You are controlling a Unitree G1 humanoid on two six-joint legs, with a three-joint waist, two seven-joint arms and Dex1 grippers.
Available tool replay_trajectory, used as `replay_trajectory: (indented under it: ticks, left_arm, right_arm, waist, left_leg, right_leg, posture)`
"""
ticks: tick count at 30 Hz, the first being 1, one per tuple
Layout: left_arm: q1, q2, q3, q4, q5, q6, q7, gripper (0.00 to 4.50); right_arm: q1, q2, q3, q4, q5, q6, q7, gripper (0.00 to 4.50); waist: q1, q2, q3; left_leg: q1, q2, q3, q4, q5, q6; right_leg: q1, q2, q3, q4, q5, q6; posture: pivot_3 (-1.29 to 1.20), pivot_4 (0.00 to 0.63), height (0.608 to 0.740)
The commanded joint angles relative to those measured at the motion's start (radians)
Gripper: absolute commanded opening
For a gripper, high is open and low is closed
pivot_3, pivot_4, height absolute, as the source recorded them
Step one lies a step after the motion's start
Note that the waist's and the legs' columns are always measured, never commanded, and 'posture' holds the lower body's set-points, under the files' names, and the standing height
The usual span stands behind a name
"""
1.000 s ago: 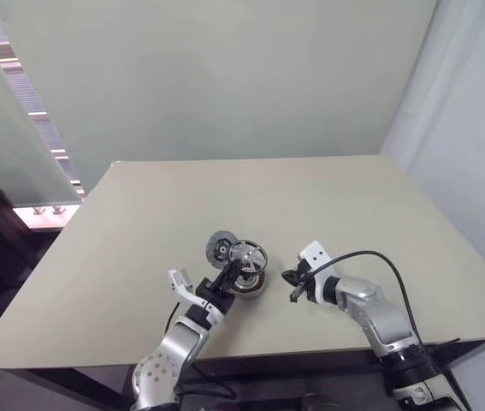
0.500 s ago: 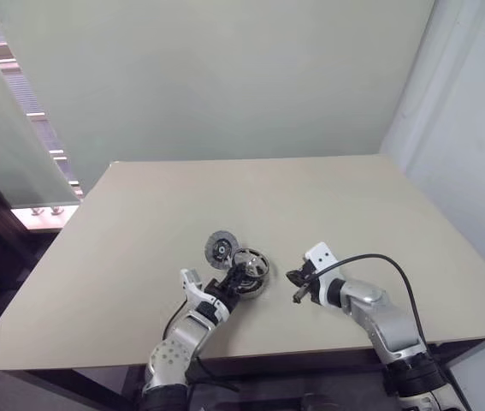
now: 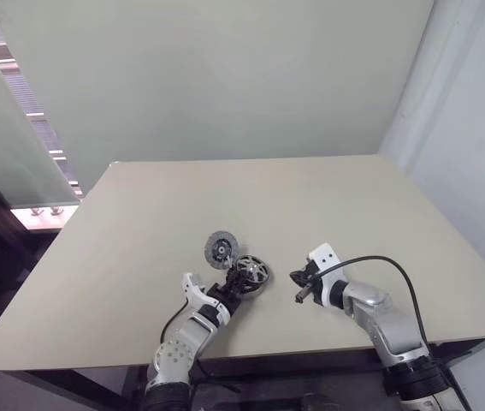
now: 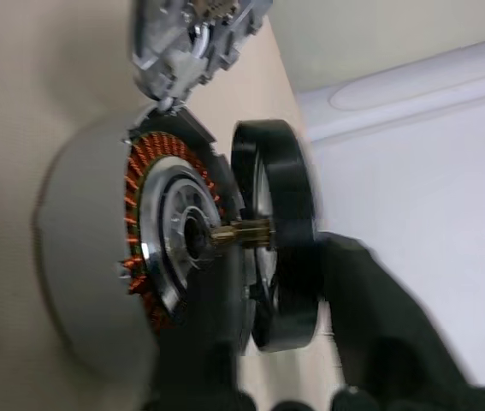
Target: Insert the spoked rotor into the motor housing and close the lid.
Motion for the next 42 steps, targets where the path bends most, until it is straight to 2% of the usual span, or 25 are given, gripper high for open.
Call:
replay_trajectory:
  ticks: [1,6,10,21,26,33,36,42]
  left_arm:
    - [-0.010,-0.021,0.011,-0.011,0.018,-0.013,0.013,2.74]
    - [0.011,-0.012,-0.014,-0.067,0.045,-0.002,0.041,4.42]
    - [0.048,-0.001,-0.014,-0.160,0.021,0.039,0.054,4.42]
    - [0.059,-0.001,-0.060,-0.244,0.047,0.088,0.069,4.42]
    - [0.048,0.022,-0.130,-0.309,0.118,0.099,0.081,4.42]
    - [-0.001,0.021,-0.150,-0.294,0.178,0.101,0.134,4.42]
    - [-0.008,0.013,-0.143,-0.287,0.197,0.100,0.153,3.80]
    - [-0.007,0.013,-0.144,-0.287,0.226,0.114,0.168,1.65]
  right_arm:
    - [-0.016,0.002,-0.015,-0.050,0.016,-0.013,-0.006,0.00]
    - [-0.016,0.002,-0.014,-0.046,0.019,-0.015,-0.010,0.00]
    - [-0.019,0.005,-0.015,-0.035,0.021,-0.021,-0.013,0.00]
    - [-0.028,0.025,-0.003,0.001,0.015,-0.039,-0.012,0.00]
    - [-0.021,0.023,-0.004,0.001,0.012,-0.044,-0.014,0.00]
    - [-0.015,0.026,0.001,0.002,0.012,-0.044,-0.020,0.00]
    - [-0.012,0.027,-0.001,0.000,0.014,-0.044,-0.022,0.00]
    - [-0.004,0.027,-0.003,-0.006,0.016,-0.044,-0.024,0.00]
  waist:
    - [0.000,0.000,0.000]
    - [0.000,0.000,0.000]
    - [0.000,0.000,0.000]
    - [0.000,0.000,0.000]
    - [0.000,-0.001,0.001]
    - [0.000,-0.001,0.001]
    - [0.000,-0.001,0.001]
    - [0.000,-0.001,0.001]
  left_leg:
    - [0.000,0.000,0.000,0.000,0.000,0.000]
    - [0.001,0.000,0.000,0.001,0.000,0.000]
    - [0.001,0.000,0.001,0.001,0.000,0.000]
    - [0.000,0.000,0.000,0.000,0.000,0.000]
    - [0.000,-0.001,0.000,0.000,0.000,0.000]
    - [0.000,0.000,0.000,0.000,0.000,0.000]
    - [0.000,-0.001,0.000,0.000,0.000,0.000]
    - [0.000,-0.001,0.000,-0.001,0.000,0.000]
  right_leg:
    - [0.000,0.000,0.000,0.000,0.000,0.000]
    - [0.002,0.000,0.000,0.000,-0.001,-0.001]
    - [0.001,0.000,0.001,0.000,-0.001,-0.001]
    - [0.000,0.000,0.001,0.000,0.000,0.000]
    - [0.000,0.000,0.001,-0.001,0.000,-0.001]
    - [0.000,0.000,0.001,0.000,0.000,0.000]
    - [0.000,0.000,0.001,0.000,0.000,0.001]
    - [0.000,0.000,0.001,0.000,0.001,0.001]
  posture:
    - [0.00,0.000,0.740]
    - [0.00,0.000,0.740]
    - [0.00,0.000,0.740]
    - [0.00,0.000,0.740]
    - [0.00,0.000,0.740]
    - [0.00,0.000,0.740]
    - [0.00,0.000,0.740]
    - [0.00,0.000,0.740]
